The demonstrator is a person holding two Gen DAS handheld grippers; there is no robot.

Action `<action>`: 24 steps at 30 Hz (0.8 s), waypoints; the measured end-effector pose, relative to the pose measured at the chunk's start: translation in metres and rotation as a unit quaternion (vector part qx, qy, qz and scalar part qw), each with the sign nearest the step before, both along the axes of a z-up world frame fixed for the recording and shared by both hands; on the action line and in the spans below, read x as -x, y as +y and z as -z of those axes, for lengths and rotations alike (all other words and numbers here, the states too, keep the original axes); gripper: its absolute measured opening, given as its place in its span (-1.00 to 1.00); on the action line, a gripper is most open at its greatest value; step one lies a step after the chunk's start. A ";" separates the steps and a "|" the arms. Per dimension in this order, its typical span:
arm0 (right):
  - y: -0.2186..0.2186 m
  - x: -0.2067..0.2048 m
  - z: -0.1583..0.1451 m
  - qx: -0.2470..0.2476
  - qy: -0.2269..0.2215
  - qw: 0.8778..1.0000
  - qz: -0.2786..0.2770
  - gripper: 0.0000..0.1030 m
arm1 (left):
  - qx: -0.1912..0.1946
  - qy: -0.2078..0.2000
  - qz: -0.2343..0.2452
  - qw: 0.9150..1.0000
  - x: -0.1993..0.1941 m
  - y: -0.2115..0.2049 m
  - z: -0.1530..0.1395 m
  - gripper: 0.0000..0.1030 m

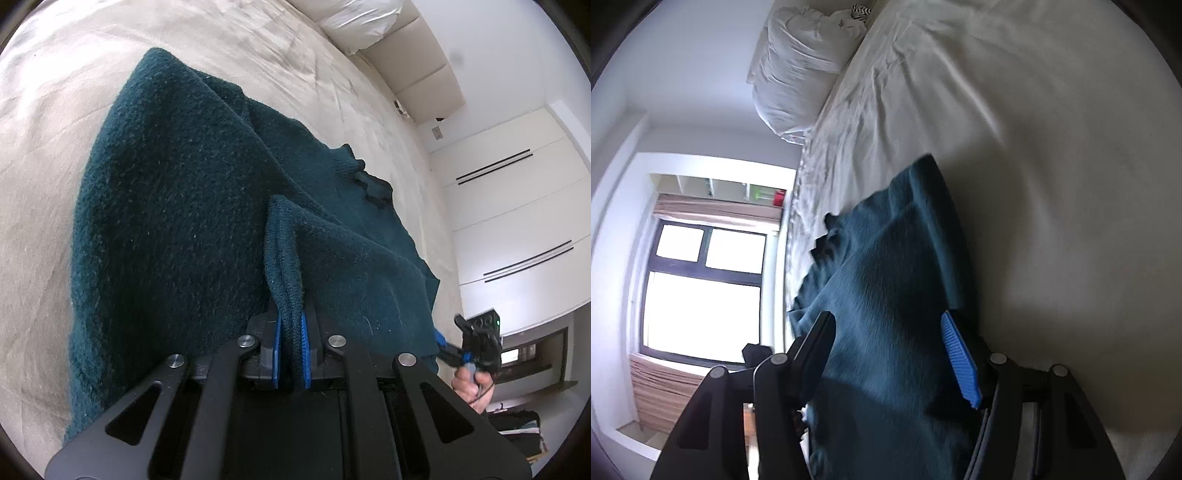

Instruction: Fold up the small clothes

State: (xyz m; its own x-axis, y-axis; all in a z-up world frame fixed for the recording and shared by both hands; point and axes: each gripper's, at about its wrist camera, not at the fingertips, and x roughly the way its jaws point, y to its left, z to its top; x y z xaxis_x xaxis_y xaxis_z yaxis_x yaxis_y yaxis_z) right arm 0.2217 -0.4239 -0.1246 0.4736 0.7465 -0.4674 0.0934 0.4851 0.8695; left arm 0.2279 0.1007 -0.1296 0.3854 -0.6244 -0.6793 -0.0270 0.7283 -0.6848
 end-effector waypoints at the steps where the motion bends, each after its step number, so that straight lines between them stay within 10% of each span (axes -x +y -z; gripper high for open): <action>1: -0.003 0.006 -0.003 -0.005 0.001 1.000 0.003 0.23 | -0.005 -0.001 0.002 1.000 0.001 -0.001 -0.001 -0.83; 10: 0.016 -0.019 -0.020 -0.031 -0.026 0.999 -0.025 0.49 | -0.026 -0.010 0.004 1.000 0.002 -0.007 -0.004 -0.83; 13: 0.023 -0.015 0.012 -0.023 0.012 0.999 -0.034 0.13 | -0.027 -0.010 0.006 1.000 0.007 -0.004 -0.007 -0.82; 24: -0.019 0.117 -0.023 0.018 -0.029 0.999 0.015 0.45 | -0.078 -0.027 -0.065 0.994 0.096 0.067 -0.050 -0.81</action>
